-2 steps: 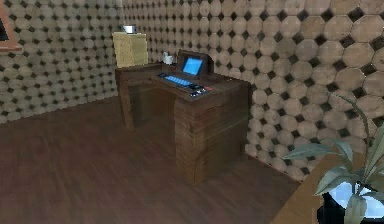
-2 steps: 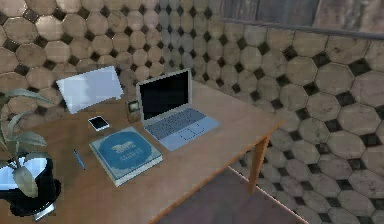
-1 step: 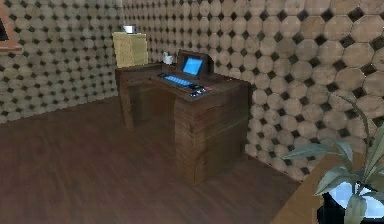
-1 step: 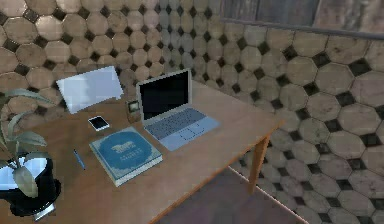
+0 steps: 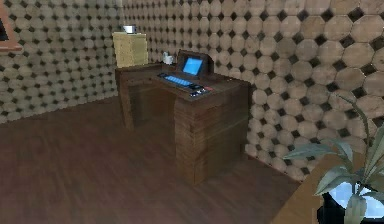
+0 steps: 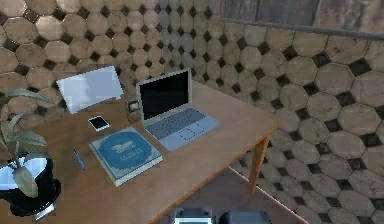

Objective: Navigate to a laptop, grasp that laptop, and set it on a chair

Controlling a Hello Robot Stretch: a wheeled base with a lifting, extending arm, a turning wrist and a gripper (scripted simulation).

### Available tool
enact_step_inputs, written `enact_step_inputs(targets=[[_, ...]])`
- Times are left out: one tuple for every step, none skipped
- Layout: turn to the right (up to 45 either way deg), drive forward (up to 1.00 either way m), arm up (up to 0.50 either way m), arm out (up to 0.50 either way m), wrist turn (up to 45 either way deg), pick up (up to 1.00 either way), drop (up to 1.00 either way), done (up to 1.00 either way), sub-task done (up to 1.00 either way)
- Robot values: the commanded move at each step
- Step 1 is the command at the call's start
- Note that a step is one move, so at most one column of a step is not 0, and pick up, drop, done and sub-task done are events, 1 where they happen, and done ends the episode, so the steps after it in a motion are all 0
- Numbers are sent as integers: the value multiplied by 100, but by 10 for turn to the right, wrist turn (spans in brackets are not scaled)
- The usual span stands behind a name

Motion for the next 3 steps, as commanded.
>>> enact_step_inputs(targets=[[0, 0, 0, 48, 0, 0, 0, 0, 0], [0, 0, 0, 0, 450, 0, 0, 0, 0], [0, 0, 0, 0, 450, 0, 0, 0, 0]])
